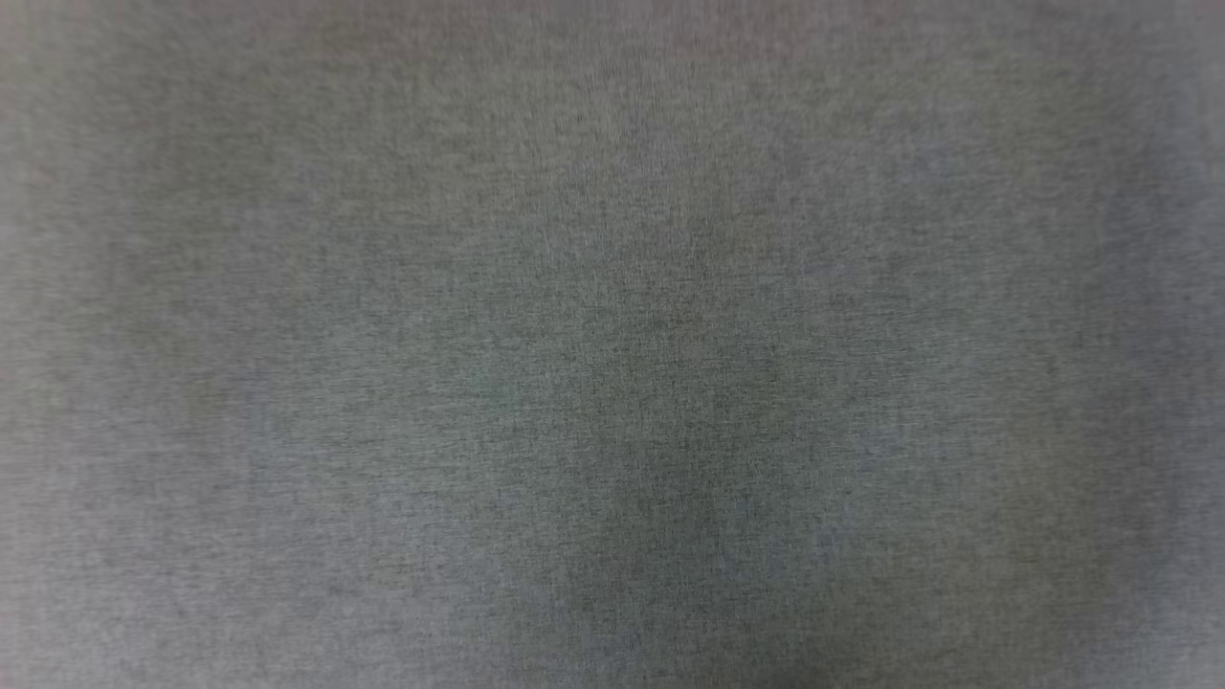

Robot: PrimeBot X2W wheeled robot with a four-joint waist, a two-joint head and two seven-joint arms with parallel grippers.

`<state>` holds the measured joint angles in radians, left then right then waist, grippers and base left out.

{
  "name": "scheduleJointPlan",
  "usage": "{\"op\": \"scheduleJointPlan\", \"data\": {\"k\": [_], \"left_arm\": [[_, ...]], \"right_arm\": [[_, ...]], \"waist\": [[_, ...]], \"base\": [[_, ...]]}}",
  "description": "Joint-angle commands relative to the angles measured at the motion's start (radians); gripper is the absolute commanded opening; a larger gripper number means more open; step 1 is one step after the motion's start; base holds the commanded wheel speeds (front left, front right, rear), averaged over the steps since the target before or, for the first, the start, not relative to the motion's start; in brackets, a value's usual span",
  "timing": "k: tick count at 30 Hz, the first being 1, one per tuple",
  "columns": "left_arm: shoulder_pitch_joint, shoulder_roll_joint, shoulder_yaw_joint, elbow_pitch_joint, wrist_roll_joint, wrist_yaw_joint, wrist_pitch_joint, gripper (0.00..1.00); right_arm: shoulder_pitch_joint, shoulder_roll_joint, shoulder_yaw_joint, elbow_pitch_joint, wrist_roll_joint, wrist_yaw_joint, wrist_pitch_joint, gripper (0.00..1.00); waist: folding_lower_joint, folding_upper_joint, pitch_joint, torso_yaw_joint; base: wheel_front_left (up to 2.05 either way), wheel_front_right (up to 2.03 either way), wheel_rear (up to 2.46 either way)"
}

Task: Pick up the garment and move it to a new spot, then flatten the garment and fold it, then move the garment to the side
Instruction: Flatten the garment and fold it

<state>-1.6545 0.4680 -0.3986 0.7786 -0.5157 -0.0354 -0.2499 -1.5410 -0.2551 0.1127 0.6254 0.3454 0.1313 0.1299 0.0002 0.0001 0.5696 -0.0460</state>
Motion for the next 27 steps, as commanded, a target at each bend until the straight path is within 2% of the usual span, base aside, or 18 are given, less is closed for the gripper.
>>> {"op": "scheduleJointPlan", "data": {"k": [1,6,15,21,27], "left_arm": [[-0.010,0.002,0.010,0.020,-0.009,-0.005,-0.008,0.00],[0.003,-0.007,0.008,0.069,-0.008,-0.016,-0.011,0.00],[0.055,-0.038,0.019,0.152,-0.031,-0.049,-0.016,0.00],[0.201,-0.079,0.055,0.157,-0.068,-0.070,-0.017,0.00],[0.490,-0.108,0.088,0.110,-0.092,-0.085,-0.016,0.00]], "right_arm": [[-0.021,0.006,0.028,0.027,0.016,-0.001,-0.027,0.00],[-0.058,-0.001,0.111,0.084,0.044,-0.001,-0.078,0.00],[-0.052,-0.019,0.245,0.180,0.129,-0.001,-0.108,0.00],[0.071,-0.057,0.347,0.213,0.214,-0.001,-0.115,0.00],[0.324,-0.113,0.434,0.167,0.329,-0.001,-0.125,0.00]], "waist": [[-0.0002,-0.0001,0.067,-0.007],[-0.0002,-0.0001,0.107,-0.002],[-0.0002,-0.0001,0.118,0.016],[-0.0002,-0.0001,0.041,0.045],[-0.0002,-0.0001,-0.122,0.072]], "base": [[0.00,0.00,0.00],[0.00,0.00,0.00],[0.00,0.00,0.00],[0.00,0.00,0.00],[0.00,0.00,0.00]]}}
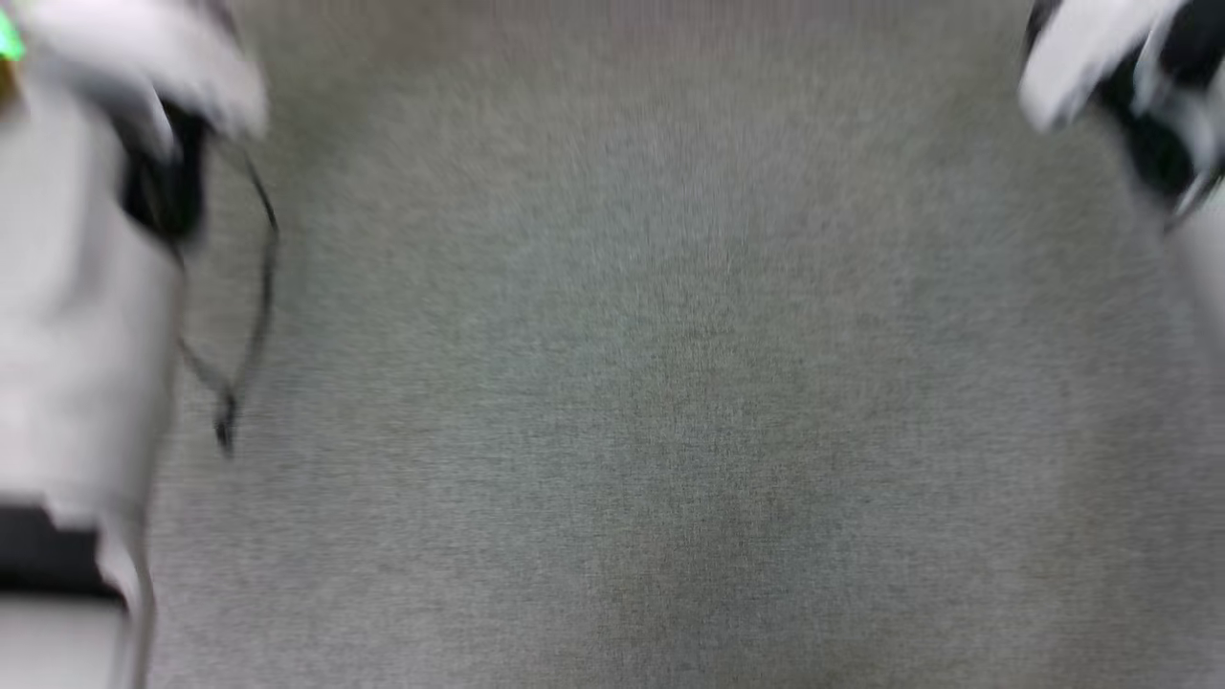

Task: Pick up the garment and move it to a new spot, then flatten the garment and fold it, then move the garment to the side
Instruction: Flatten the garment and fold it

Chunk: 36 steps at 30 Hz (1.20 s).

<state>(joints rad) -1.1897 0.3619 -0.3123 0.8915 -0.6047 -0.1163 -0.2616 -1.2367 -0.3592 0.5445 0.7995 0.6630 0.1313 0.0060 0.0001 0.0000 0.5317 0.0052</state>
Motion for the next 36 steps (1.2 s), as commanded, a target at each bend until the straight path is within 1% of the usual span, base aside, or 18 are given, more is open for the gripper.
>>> {"op": "scheduleJointPlan", "data": {"k": [1,4,8,12,17,19,24,30,32,34,36], "left_arm": [[0.080,0.004,0.003,-0.014,-0.002,-0.004,-0.005,0.00],[0.244,0.028,-0.024,-0.035,0.012,-0.009,-0.005,0.00],[0.449,0.043,-0.048,-0.094,0.006,-0.010,-0.004,0.00],[0.638,0.062,-0.055,-0.188,-0.010,0.015,0.018,0.00],[0.874,0.093,-0.043,-0.380,-0.052,0.083,0.080,0.00],[0.961,0.108,-0.039,-0.476,-0.067,0.120,0.116,0.00],[1.159,0.135,-0.018,-0.721,-0.111,0.221,0.206,0.00],[1.341,0.169,0.024,-0.959,-0.149,0.343,0.278,0.00],[1.383,0.184,0.045,-1.026,-0.155,0.380,0.292,0.00],[1.403,0.190,0.054,-1.090,-0.157,0.401,0.305,0.00],[1.387,0.188,0.056,-1.123,-0.159,0.408,0.311,0.00]], "right_arm": [[0.068,-0.011,0.016,-0.021,0.027,-0.001,-0.009,0.00],[0.205,-0.030,0.056,-0.066,0.070,-0.001,-0.001,0.00],[0.373,-0.060,0.085,-0.131,0.104,-0.001,0.003,0.00],[0.531,-0.088,0.088,-0.204,0.129,-0.001,0.021,0.00],[0.728,-0.131,0.036,-0.304,0.143,-0.001,0.049,0.00],[0.802,-0.153,-0.005,-0.350,0.131,-0.001,0.061,0.00],[1.001,-0.159,-0.126,-0.484,0.095,-0.001,0.125,0.00],[1.231,-0.106,-0.306,-0.685,0.010,-0.001,0.247,0.00],[1.297,-0.075,-0.366,-0.756,-0.024,-0.001,0.299,0.00],[1.338,-0.042,-0.423,-0.828,-0.058,-0.001,0.341,0.00],[1.360,-0.005,-0.462,-0.885,-0.088,-0.001,0.380,0.00]], "waist": [[-0.0001,0.0000,-0.117,0.019],[-0.0001,0.0000,-0.187,0.011],[-0.0001,0.0000,-0.267,0.008],[-0.0001,0.0000,-0.338,0.009],[-0.0001,0.0000,-0.420,0.017],[-0.0001,0.0000,-0.442,0.022],[-0.0001,0.0000,-0.475,0.031],[-0.0001,0.0000,-0.495,0.033],[-0.0001,0.0000,-0.496,0.031],[-0.0001,0.0000,-0.492,0.033],[-0.0001,0.0000,-0.485,0.036]], "base": [[0.00,0.00,0.00],[0.00,0.00,0.00],[0.00,0.00,0.00],[0.00,0.00,0.00],[0.00,0.00,0.00],[0.00,0.00,0.00],[0.00,0.00,0.00],[0.00,0.00,0.00],[0.00,0.00,0.00],[0.00,0.00,0.00],[0.00,0.00,0.00]]}}
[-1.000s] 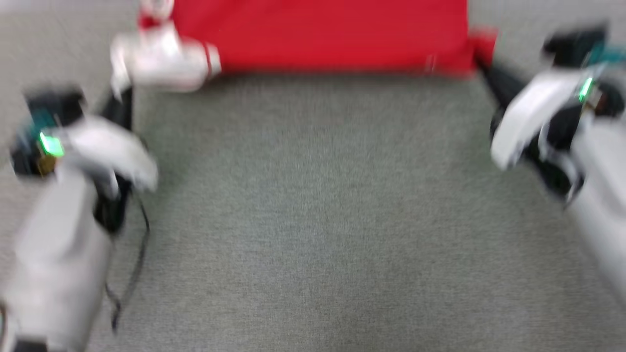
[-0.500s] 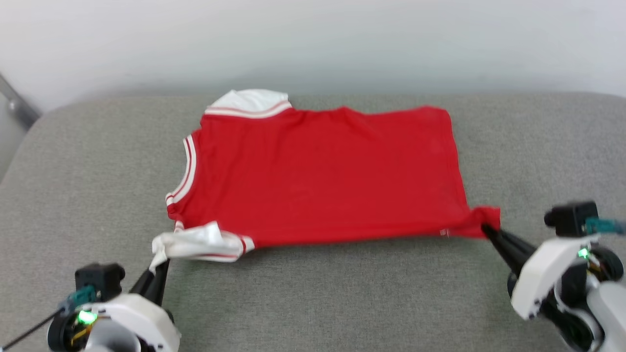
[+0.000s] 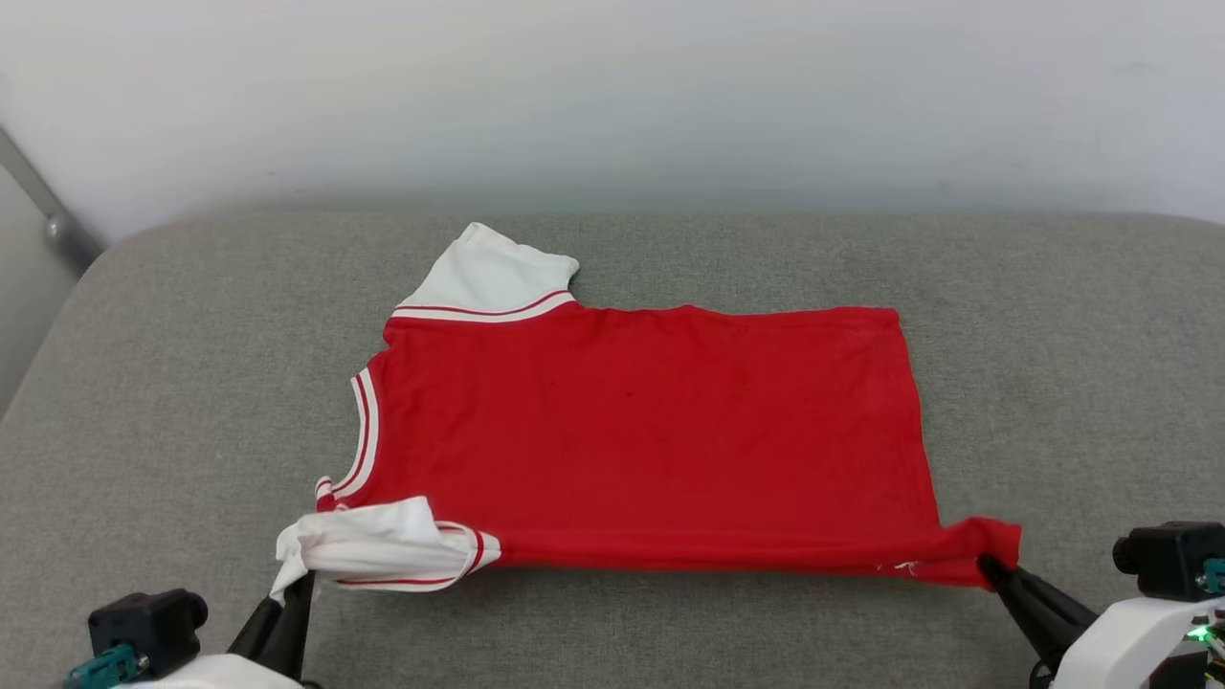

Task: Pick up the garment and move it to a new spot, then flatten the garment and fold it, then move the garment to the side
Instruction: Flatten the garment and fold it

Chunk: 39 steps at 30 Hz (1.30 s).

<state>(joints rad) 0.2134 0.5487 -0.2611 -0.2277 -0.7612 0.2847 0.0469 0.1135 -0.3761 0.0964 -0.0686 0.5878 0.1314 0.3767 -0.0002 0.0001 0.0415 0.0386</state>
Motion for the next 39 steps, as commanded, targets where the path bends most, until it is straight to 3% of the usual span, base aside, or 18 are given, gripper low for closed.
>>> {"op": "scheduleJointPlan", "data": {"k": [1,5,12,20,27,29,30,31,32,39], "left_arm": [[-0.034,-0.002,0.002,-0.015,-0.003,0.004,0.006,0.00],[-0.141,-0.025,-0.019,0.005,0.010,-0.024,0.002,0.00],[-0.352,-0.074,-0.064,0.161,0.016,-0.103,-0.010,0.00],[-0.482,-0.107,-0.075,0.355,-0.004,-0.153,-0.006,0.00],[-0.520,-0.130,-0.083,0.492,-0.043,-0.191,0.018,0.00],[-0.535,-0.140,-0.101,0.522,-0.054,-0.217,0.038,0.00],[-0.542,-0.146,-0.106,0.539,-0.060,-0.226,0.044,0.30],[-0.542,-0.146,-0.106,0.539,-0.060,-0.226,0.044,0.30],[-0.549,-0.159,-0.112,0.570,-0.073,-0.244,0.049,1.00],[-0.537,-0.161,-0.081,0.618,-0.088,-0.252,-0.007,1.00]], "right_arm": [[0.011,0.032,-0.033,-0.040,-0.025,-0.001,0.025,0.00],[-0.030,0.094,-0.078,-0.076,-0.079,-0.001,0.083,0.00],[-0.182,0.133,-0.078,-0.019,-0.132,-0.001,0.124,0.00],[-0.351,0.111,-0.009,0.113,-0.130,-0.001,0.109,0.00],[-0.431,0.088,0.050,0.268,-0.110,-0.001,0.063,0.00],[-0.436,0.078,0.061,0.301,-0.109,-0.001,0.045,0.47],[-0.440,0.079,0.065,0.314,-0.102,-0.001,0.036,1.00],[-0.440,0.079,0.065,0.314,-0.102,-0.001,0.036,1.00],[-0.446,0.075,0.081,0.331,-0.098,-0.001,0.008,1.00],[-0.398,0.055,0.109,0.310,-0.097,-0.001,-0.125,1.00]], "waist": [[0.0002,-0.0001,0.012,0.003],[0.0002,-0.0001,0.045,0.003],[0.0002,-0.0001,0.134,-0.018],[0.0002,-0.0001,0.241,-0.029],[0.0002,-0.0001,0.262,-0.014],[0.0002,-0.0001,0.261,-0.010],[0.0002,-0.0001,0.259,-0.008],[0.0002,-0.0001,0.259,-0.008],[0.0002,-0.0001,0.248,-0.009],[0.0002,-0.0001,0.177,-0.014]], "base": [[0.00,0.00,0.00],[0.00,0.00,0.00],[0.00,0.00,0.00],[0.00,0.00,0.00],[0.00,0.00,0.00],[0.00,0.00,0.00],[0.00,0.00,0.00],[0.00,0.00,0.00],[0.00,0.00,0.00],[0.00,0.00,0.00]]}}
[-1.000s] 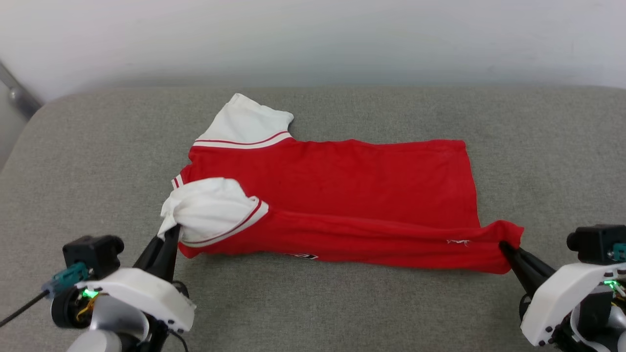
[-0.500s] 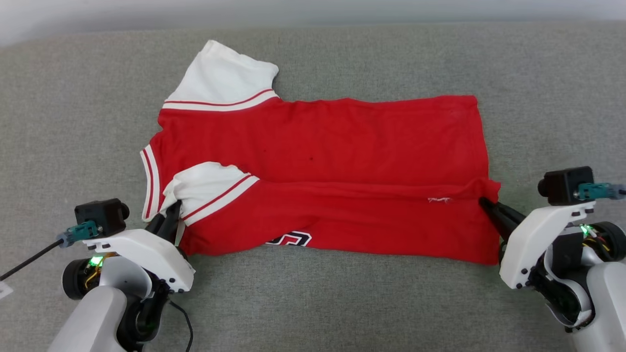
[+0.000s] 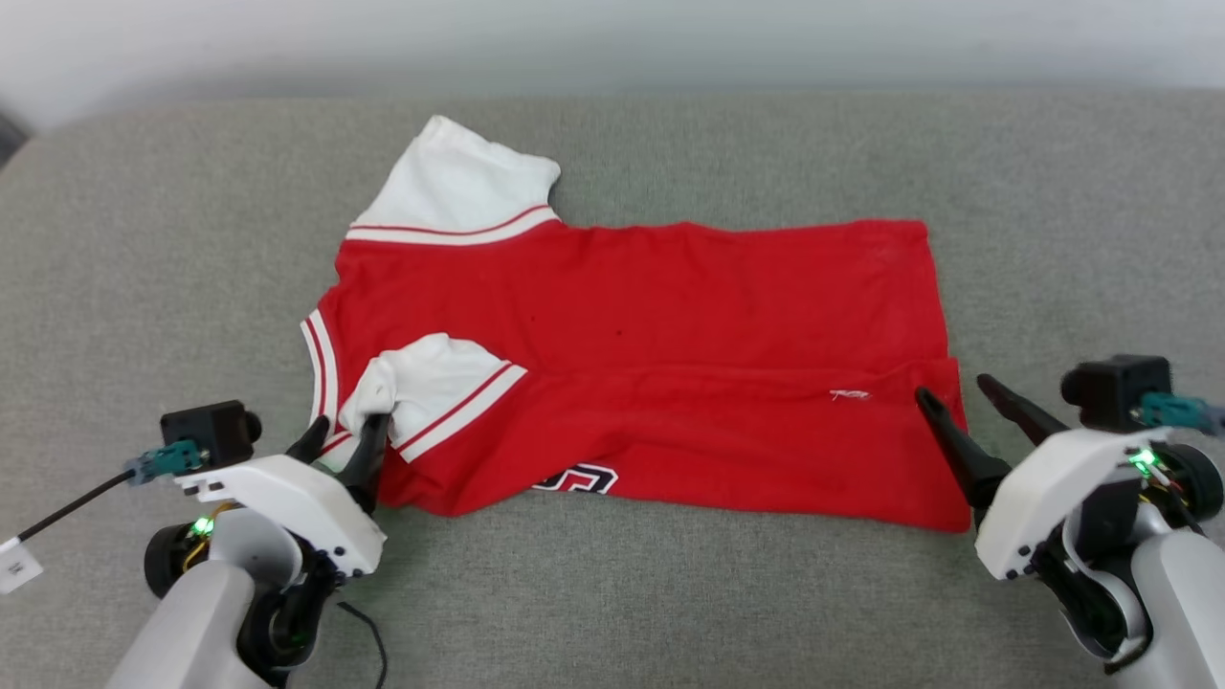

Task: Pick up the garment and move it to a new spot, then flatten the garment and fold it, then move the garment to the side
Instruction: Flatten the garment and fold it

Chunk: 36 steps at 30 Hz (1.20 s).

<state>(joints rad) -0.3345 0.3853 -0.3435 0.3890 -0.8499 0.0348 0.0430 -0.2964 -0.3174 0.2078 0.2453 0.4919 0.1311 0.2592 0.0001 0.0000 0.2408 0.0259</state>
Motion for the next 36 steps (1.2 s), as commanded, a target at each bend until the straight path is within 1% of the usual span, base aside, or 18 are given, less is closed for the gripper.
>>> {"op": "scheduleJointPlan", "data": {"k": [1,4,5,8,11,13,18,20,22,25,28,33,36], "left_arm": [[0.016,0.008,0.007,0.005,-0.003,-0.004,-0.010,1.00],[0.030,0.027,0.017,-0.004,-0.007,-0.001,-0.010,1.00],[0.033,0.035,0.020,-0.012,-0.005,0.002,-0.007,1.00],[0.042,0.068,0.023,-0.040,0.005,0.012,0.009,1.00],[0.043,0.109,0.013,-0.082,0.012,0.019,0.061,1.00],[0.046,0.151,0.002,-0.108,0.019,0.023,0.124,1.00],[0.048,0.243,-0.034,-0.168,-0.005,0.009,0.316,1.00],[0.046,0.269,-0.045,-0.189,-0.024,0.001,0.387,1.00],[0.034,0.284,-0.048,-0.205,-0.044,0.003,0.440,1.00],[0.013,0.296,-0.054,-0.209,-0.066,0.010,0.508,1.00],[-0.009,0.295,-0.052,-0.184,-0.088,0.010,0.548,1.00],[-0.035,0.273,-0.070,-0.109,-0.122,0.001,0.613,1.00],[-0.016,0.245,-0.099,-0.062,-0.147,0.000,0.664,1.00]], "right_arm": [[0.023,-0.006,-0.007,-0.015,-0.002,-0.001,-0.036,1.00],[0.062,-0.007,-0.024,-0.060,-0.031,-0.001,-0.124,1.00],[0.077,-0.010,-0.035,-0.074,-0.056,-0.001,-0.150,1.00],[0.120,0.007,-0.069,-0.127,-0.117,-0.001,-0.230,1.00],[0.176,0.036,-0.110,-0.183,-0.170,-0.001,-0.271,1.00],[0.213,0.060,-0.134,-0.226,-0.198,-0.001,-0.278,1.00],[0.280,0.105,-0.165,-0.325,-0.241,-0.001,-0.257,1.00],[0.288,0.118,-0.173,-0.357,-0.252,-0.001,-0.244,1.00],[0.284,0.126,-0.172,-0.388,-0.259,-0.001,-0.239,1.00],[0.262,0.134,-0.172,-0.421,-0.268,-0.001,-0.232,1.00],[0.244,0.141,-0.169,-0.434,-0.269,-0.001,-0.231,1.00],[0.217,0.147,-0.165,-0.429,-0.262,-0.001,-0.237,1.00],[0.212,0.141,-0.172,-0.423,-0.257,-0.001,-0.237,1.00]], "waist": [[-0.0001,0.0000,-0.039,0.000],[-0.0001,0.0000,-0.084,-0.002],[-0.0001,0.0000,-0.097,-0.002],[-0.0001,0.0000,-0.139,-0.003],[-0.0001,0.0000,-0.169,-0.004],[-0.0001,0.0000,-0.182,-0.009],[-0.0001,0.0000,-0.175,-0.032],[-0.0001,0.0000,-0.152,-0.045],[-0.0001,0.0000,-0.123,-0.060],[-0.0001,0.0000,-0.071,-0.080],[-0.0001,0.0000,-0.024,-0.098],[-0.0001,0.0000,0.024,-0.121],[-0.0001,0.0000,0.035,-0.130]], "base": [[0.00,0.00,0.00],[0.00,0.00,0.00],[0.00,0.00,0.00],[0.00,0.00,0.00],[0.00,0.00,0.00],[0.00,0.00,0.00],[0.00,0.00,0.00],[0.00,0.00,0.00],[0.00,0.00,0.00],[0.00,0.00,0.00],[0.00,0.00,0.00],[0.00,0.00,0.00],[0.00,0.00,0.00]]}}
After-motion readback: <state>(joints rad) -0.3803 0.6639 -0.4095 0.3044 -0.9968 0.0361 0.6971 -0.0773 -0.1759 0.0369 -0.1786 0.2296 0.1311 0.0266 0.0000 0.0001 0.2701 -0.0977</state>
